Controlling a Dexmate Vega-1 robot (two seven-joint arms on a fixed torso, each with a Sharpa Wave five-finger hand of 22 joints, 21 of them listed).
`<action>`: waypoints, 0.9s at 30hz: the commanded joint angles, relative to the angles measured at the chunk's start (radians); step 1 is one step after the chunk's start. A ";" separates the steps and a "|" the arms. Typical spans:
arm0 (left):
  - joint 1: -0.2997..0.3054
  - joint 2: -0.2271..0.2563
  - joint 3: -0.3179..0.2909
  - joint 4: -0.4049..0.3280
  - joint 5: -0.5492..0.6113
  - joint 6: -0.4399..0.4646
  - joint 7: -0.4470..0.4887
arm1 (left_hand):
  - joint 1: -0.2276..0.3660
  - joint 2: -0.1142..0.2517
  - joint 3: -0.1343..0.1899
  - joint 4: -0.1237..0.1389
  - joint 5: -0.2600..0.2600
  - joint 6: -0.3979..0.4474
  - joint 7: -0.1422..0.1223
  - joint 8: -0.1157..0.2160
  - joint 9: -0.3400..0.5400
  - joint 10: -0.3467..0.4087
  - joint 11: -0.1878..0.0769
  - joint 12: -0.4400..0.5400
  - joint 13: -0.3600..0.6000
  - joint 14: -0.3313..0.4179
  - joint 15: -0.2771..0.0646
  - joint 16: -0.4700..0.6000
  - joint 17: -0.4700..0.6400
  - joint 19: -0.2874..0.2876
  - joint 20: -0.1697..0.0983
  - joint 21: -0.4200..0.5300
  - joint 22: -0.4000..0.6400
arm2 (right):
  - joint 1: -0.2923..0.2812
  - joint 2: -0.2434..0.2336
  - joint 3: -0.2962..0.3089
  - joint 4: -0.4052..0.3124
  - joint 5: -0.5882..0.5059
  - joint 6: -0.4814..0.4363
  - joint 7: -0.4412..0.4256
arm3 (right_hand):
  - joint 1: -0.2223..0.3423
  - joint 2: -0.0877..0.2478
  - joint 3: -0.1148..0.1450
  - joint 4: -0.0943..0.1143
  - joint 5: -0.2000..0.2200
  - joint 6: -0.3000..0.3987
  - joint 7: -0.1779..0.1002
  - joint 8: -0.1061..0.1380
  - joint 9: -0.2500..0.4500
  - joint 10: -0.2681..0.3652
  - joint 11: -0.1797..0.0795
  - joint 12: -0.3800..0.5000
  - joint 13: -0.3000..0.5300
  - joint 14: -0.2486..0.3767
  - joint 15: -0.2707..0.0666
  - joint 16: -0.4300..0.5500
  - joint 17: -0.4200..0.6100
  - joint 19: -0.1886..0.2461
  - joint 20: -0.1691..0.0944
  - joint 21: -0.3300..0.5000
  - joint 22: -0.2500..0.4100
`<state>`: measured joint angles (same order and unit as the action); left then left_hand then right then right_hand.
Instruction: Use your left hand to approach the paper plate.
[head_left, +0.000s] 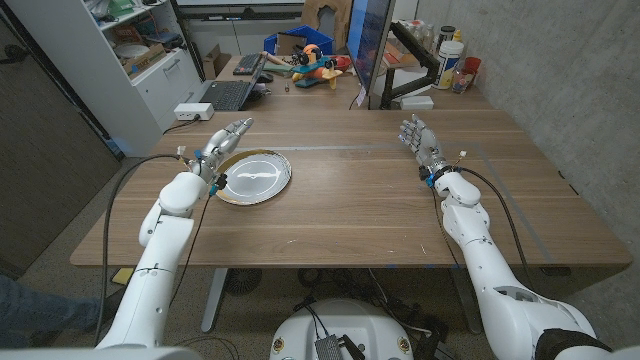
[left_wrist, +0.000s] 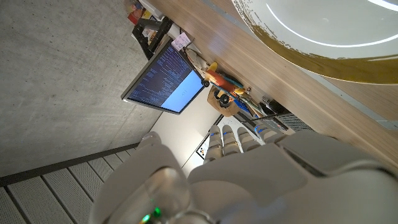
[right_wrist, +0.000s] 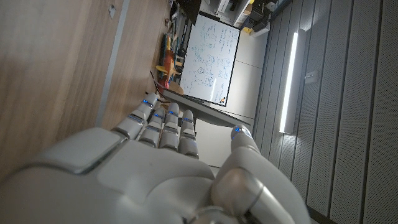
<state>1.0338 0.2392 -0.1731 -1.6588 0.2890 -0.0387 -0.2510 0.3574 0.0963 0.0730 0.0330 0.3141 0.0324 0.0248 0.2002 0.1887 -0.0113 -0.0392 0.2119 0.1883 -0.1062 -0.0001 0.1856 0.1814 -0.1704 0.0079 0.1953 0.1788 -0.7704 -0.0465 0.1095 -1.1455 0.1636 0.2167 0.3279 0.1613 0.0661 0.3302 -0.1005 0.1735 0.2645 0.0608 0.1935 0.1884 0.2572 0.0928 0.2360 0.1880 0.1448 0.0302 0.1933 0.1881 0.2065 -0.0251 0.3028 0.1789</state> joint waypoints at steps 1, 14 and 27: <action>0.007 0.028 0.022 -0.006 0.036 0.022 0.007 | 0.015 0.000 0.003 -0.008 -0.001 0.000 -0.003 0.006 0.001 -0.001 -0.009 -0.002 0.005 0.003 -0.004 0.003 0.003 -0.054 0.004 0.000 0.005 | 0.011 0.002 0.000 0.018 -0.001 0.008 -0.002 | 0.001 0.003 0.005 -0.004 0.003 0.009 -0.001 0.005 0.002 0.005 0.002 -0.003 0.005 0.009 -0.001 0.000 0.003 0.007 0.000 -0.003 0.004; 0.027 0.061 0.046 -0.039 0.093 0.056 0.025 | 0.028 0.004 0.007 -0.015 -0.004 -0.001 -0.003 0.005 0.001 -0.002 -0.013 -0.003 0.005 0.003 -0.006 0.003 0.002 -0.053 0.009 0.002 0.005 | 0.021 -0.002 -0.002 0.030 -0.005 0.008 0.004 | 0.000 0.003 0.005 -0.005 0.003 0.009 -0.001 0.005 0.002 0.007 0.002 -0.003 0.005 0.009 0.001 0.000 0.003 0.008 0.001 -0.006 0.004; 0.047 0.094 0.065 -0.078 0.150 0.085 0.053 | 0.039 0.006 0.010 -0.020 -0.008 0.001 -0.008 0.006 0.002 0.000 -0.011 -0.003 0.005 0.004 -0.007 0.003 0.002 -0.054 0.017 0.004 0.006 | 0.021 -0.003 -0.001 0.027 -0.005 0.004 0.004 | -0.001 0.004 0.005 -0.005 0.002 0.008 -0.002 0.004 0.002 0.007 0.002 -0.004 0.005 0.009 0.000 0.000 0.003 0.010 0.001 -0.010 0.004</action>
<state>1.0664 0.3077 -0.1237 -1.7103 0.3942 0.0238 -0.2196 0.3809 0.1014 0.0813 0.0165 0.3067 0.0323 0.0248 0.2002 0.1885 -0.0152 -0.0429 0.2118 0.1884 -0.1009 -0.0054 0.1856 0.1816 -0.1683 0.0167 0.1954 0.1788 -0.7519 -0.0476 0.1081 -1.1199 0.1593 0.2242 0.3307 0.1613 0.0661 0.3302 -0.1005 0.1735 0.2645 0.0607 0.1935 0.1882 0.2572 0.0928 0.2360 0.1880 0.1448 0.0302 0.1933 0.1882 0.2064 -0.0251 0.2957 0.1789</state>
